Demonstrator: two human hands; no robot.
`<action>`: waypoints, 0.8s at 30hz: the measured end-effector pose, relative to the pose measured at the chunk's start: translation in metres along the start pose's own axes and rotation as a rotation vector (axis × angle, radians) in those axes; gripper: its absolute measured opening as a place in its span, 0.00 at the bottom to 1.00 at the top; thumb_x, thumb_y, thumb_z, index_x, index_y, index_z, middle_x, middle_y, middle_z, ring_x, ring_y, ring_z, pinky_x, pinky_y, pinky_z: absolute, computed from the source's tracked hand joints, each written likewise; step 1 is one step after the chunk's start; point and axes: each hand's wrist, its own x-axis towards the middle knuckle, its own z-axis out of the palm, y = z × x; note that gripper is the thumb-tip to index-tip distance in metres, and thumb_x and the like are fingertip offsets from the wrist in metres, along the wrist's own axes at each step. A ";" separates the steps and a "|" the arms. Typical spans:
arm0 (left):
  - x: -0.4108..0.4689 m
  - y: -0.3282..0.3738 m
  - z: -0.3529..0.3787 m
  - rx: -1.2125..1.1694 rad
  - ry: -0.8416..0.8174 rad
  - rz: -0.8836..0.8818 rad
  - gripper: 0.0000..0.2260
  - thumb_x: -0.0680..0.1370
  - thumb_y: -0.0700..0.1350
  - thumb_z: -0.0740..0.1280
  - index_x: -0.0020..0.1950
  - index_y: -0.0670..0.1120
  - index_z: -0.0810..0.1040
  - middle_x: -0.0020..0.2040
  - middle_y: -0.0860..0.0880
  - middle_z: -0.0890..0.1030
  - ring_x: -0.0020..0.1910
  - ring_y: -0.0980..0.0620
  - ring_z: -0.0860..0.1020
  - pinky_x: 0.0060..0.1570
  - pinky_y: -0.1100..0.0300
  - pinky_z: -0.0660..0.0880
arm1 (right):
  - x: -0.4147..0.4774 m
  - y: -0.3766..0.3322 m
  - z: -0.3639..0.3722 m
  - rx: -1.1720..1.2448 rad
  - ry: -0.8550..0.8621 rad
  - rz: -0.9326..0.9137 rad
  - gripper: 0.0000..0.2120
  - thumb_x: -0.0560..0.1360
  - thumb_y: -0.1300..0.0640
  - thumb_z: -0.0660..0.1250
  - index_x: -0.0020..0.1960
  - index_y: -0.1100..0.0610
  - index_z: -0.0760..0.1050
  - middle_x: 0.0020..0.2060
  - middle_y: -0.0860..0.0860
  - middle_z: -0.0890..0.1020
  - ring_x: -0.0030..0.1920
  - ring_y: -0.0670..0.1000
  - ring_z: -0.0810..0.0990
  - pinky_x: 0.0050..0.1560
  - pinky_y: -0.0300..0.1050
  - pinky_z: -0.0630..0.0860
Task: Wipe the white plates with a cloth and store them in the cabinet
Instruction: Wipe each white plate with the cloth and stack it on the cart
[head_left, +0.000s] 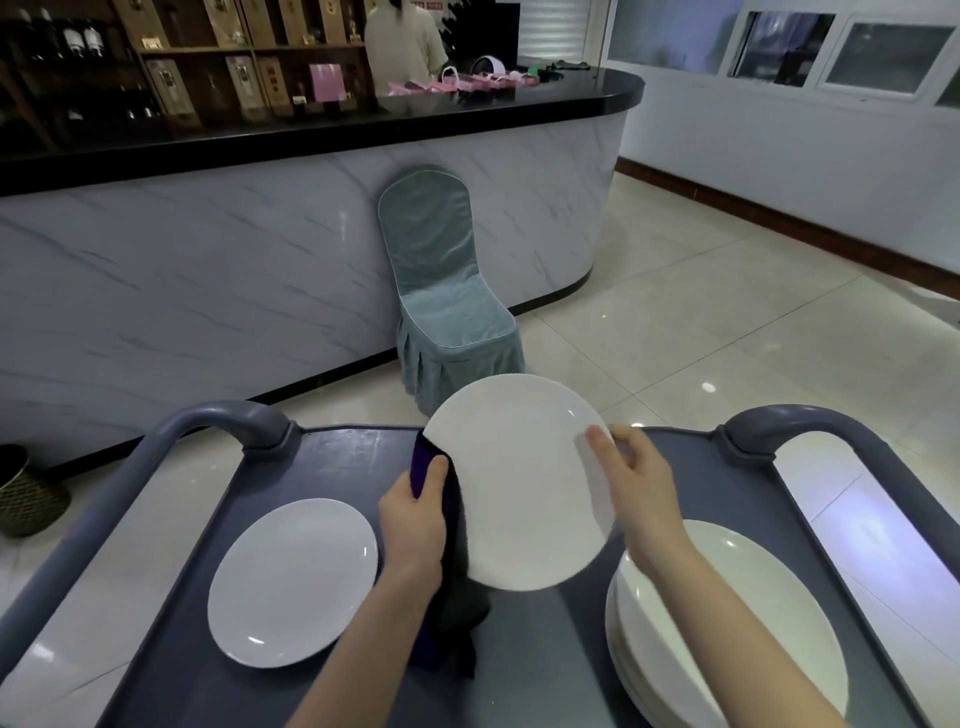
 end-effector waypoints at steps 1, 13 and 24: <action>0.003 0.003 -0.003 0.048 -0.062 0.058 0.11 0.79 0.47 0.67 0.40 0.43 0.80 0.35 0.48 0.82 0.34 0.53 0.76 0.35 0.59 0.74 | 0.009 -0.007 -0.007 -0.093 -0.084 -0.036 0.06 0.78 0.48 0.69 0.50 0.49 0.79 0.38 0.39 0.84 0.39 0.39 0.81 0.38 0.33 0.75; 0.009 0.010 -0.010 0.141 -0.338 0.086 0.09 0.79 0.46 0.67 0.41 0.45 0.82 0.35 0.51 0.84 0.32 0.55 0.78 0.33 0.64 0.75 | 0.016 -0.017 -0.007 -0.127 -0.320 0.085 0.19 0.77 0.47 0.70 0.32 0.57 0.75 0.30 0.48 0.77 0.29 0.46 0.74 0.33 0.38 0.70; -0.001 -0.007 -0.004 -0.198 0.052 -0.274 0.06 0.80 0.48 0.67 0.47 0.46 0.80 0.45 0.49 0.83 0.45 0.49 0.80 0.42 0.57 0.76 | -0.033 0.020 0.024 0.166 -0.063 0.074 0.16 0.79 0.53 0.67 0.66 0.48 0.75 0.55 0.38 0.83 0.56 0.43 0.81 0.56 0.43 0.78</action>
